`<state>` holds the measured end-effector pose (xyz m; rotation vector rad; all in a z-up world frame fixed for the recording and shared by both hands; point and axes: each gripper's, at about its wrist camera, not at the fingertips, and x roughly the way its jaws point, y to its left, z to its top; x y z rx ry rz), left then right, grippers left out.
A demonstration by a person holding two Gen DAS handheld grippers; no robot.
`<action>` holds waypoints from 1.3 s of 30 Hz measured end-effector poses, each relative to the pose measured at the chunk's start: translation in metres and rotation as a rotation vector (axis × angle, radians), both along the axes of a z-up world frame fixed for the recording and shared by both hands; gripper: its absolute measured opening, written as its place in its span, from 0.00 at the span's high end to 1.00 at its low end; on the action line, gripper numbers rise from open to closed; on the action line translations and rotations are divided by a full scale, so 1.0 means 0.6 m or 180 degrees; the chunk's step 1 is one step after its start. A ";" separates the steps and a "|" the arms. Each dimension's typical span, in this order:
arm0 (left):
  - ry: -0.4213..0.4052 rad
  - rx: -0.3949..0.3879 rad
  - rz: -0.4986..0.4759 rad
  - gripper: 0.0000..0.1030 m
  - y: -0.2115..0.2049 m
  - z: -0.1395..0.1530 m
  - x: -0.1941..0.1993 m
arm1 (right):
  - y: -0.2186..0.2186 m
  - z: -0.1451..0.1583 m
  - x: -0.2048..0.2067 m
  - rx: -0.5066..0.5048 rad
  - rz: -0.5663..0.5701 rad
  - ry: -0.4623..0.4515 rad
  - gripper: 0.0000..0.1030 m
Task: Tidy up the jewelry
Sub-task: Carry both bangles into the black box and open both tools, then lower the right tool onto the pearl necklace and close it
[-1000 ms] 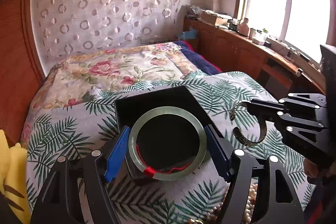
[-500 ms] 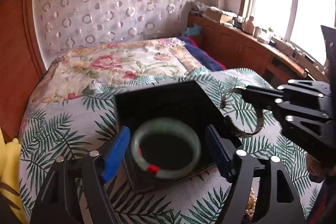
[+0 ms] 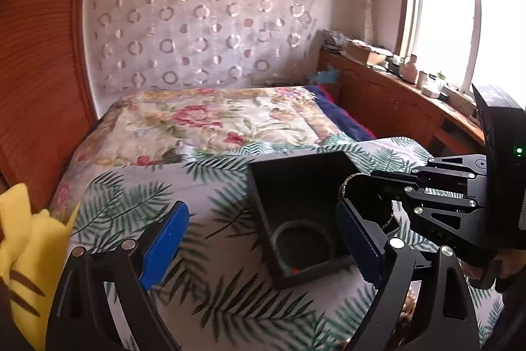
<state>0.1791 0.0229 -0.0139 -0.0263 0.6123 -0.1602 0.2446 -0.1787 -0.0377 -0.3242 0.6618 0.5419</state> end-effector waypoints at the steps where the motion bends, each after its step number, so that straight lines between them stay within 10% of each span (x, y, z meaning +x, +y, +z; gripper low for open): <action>1: -0.0007 -0.0001 0.0013 0.15 0.003 -0.002 -0.006 | 0.004 -0.002 -0.001 -0.0007 0.0013 0.0004 0.95; 14: 0.0055 0.0071 -0.0059 0.07 0.000 -0.043 -0.081 | 0.042 -0.024 -0.013 -0.0272 0.0169 -0.0019 0.89; 35: 0.0373 0.0090 -0.0267 0.07 -0.032 -0.091 -0.186 | -0.115 -0.011 -0.189 0.0349 0.0058 0.0102 0.88; 39: 0.0401 0.0075 -0.0258 0.07 -0.033 -0.094 -0.196 | -0.132 -0.037 -0.212 0.0340 0.0050 0.0236 0.72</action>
